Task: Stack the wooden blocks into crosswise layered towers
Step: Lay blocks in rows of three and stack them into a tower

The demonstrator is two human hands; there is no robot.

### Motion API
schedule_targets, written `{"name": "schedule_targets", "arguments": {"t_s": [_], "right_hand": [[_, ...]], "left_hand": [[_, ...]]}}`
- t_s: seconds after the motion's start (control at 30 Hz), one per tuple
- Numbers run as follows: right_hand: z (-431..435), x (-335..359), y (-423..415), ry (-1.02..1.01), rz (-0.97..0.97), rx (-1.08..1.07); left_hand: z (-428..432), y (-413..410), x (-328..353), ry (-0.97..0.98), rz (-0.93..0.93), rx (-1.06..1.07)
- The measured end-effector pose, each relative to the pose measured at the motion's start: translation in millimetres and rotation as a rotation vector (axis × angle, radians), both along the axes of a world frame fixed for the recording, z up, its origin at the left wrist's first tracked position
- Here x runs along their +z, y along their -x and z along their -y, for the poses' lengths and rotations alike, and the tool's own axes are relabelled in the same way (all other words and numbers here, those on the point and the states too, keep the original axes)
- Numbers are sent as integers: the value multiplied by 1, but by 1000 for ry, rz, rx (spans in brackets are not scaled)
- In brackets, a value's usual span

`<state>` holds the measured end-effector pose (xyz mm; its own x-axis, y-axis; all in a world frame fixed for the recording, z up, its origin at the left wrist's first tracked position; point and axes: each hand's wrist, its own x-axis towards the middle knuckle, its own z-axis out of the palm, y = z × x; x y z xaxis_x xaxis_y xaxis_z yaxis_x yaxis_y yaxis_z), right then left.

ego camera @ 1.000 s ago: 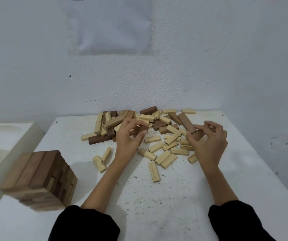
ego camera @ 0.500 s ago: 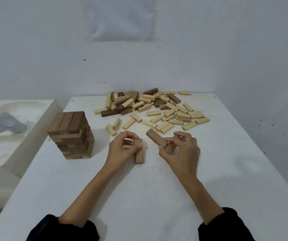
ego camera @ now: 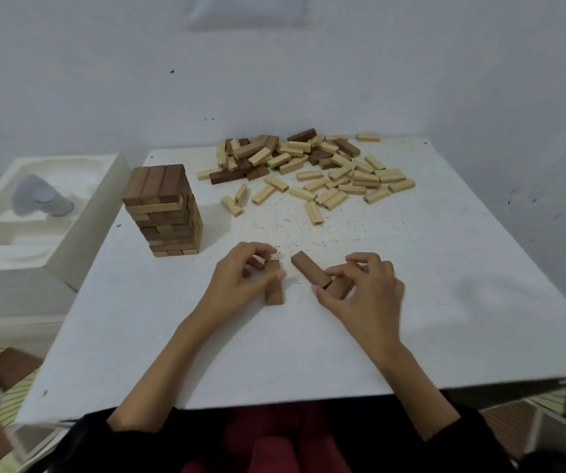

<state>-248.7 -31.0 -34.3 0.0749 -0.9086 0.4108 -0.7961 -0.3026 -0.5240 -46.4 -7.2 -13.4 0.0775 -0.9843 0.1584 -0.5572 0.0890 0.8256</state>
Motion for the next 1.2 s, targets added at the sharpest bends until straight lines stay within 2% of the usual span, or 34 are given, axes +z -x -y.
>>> {"name": "schedule_targets", "arguments": {"t_s": [0.1, 0.17, 0.23, 0.3, 0.4, 0.53, 0.63, 0.77, 0.97, 1.1, 1.2], "right_hand": [[-2, 3, 5, -112, -21, 124], [5, 9, 16, -218, 54, 235], [16, 17, 29, -357, 168, 380], [30, 23, 38, -448, 171, 509], [49, 25, 37, -447, 72, 620], [61, 23, 33, -509, 129, 739], [63, 21, 43, -556, 184, 753], [65, 21, 49, -539, 144, 745], [54, 12, 35, -417, 174, 635], [54, 12, 34, -435, 153, 641], [55, 10, 38, -434, 109, 664]], "left_hand": [[-7, -14, 2, -197, 82, -217], [-10, -18, 0, -235, 135, -287], [-10, -16, -4, -172, 157, -263], [-6, -11, -8, -99, 152, -203], [2, -3, -10, -73, 153, -140], [10, 7, -10, -60, 217, -127], [10, 14, -12, -50, 264, -122], [14, 22, -11, -38, 299, -113], [18, 22, -3, -105, 145, -190], [20, 2, 2, -210, 142, -318], [21, -3, 1, -165, 109, -304]]}}
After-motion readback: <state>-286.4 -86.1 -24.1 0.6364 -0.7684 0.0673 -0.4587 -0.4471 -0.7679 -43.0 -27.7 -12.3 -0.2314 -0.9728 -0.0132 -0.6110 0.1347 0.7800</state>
